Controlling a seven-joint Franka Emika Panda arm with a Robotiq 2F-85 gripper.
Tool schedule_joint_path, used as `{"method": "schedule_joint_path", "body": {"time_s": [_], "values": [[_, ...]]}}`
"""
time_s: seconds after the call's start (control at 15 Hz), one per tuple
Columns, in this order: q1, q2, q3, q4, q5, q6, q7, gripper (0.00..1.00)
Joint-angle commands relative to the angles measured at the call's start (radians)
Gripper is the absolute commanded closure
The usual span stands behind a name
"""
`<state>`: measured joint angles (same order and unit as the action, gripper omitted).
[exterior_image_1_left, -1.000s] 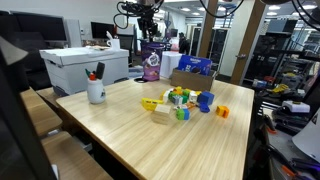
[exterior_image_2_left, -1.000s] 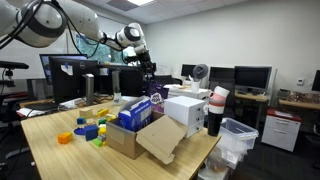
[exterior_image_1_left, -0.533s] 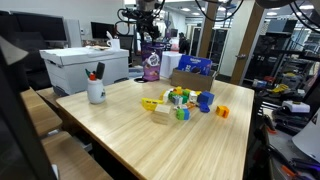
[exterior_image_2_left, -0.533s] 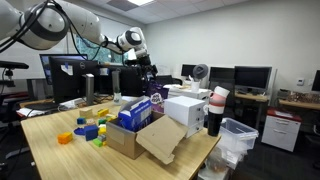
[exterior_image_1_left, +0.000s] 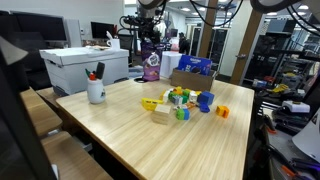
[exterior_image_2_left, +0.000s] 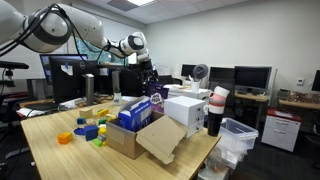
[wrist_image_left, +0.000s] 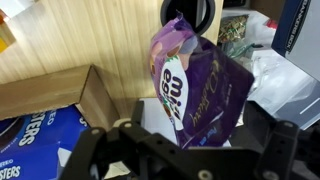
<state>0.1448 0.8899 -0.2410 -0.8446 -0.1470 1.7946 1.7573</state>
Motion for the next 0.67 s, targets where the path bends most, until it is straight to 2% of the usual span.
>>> {"method": "schedule_joint_path", "body": {"time_s": [0.0,0.33,0.4,0.47,0.6], "values": [[-0.024,0.03,0.026,0.035,0.027,-0.013,-0.047,0.0],[-0.029,0.054,0.047,0.04,0.029,-0.015,-0.049,0.0],[-0.031,0.056,0.052,0.04,0.033,-0.015,-0.048,0.25],[-0.031,0.057,0.053,0.04,0.032,-0.016,-0.044,0.25],[-0.031,0.059,0.056,0.042,0.031,-0.014,-0.041,0.36]]}}
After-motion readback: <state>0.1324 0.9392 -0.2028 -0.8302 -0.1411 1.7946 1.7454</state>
